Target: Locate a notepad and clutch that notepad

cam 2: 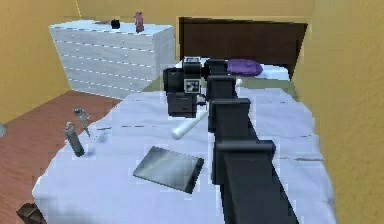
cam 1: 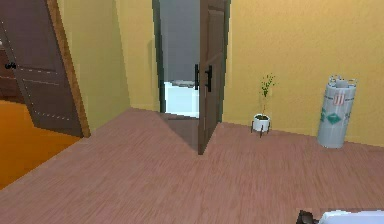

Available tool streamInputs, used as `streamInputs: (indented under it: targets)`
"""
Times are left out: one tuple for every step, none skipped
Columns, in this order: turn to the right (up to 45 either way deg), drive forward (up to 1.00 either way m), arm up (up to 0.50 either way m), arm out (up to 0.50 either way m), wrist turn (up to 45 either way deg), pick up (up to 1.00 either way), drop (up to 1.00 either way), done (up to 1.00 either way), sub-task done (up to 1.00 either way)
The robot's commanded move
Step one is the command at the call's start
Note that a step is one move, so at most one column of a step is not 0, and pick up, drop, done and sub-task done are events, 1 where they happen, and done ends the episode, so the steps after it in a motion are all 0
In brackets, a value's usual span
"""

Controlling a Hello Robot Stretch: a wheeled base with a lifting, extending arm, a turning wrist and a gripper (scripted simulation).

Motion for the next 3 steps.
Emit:
streamInputs:
  targets:
    - [0.0, 0.0, -0.12, 0.0, 0.0, 0.0, 0.0, 0.0, 0.0]
    - [0.0, 0.0, -0.32, 0.0, 0.0, 0.0, 0.0, 0.0, 0.0]
    - [0.0, 0.0, 0.0, 0.0, 0.0, 1.0, 0.0, 0.0, 0.0]
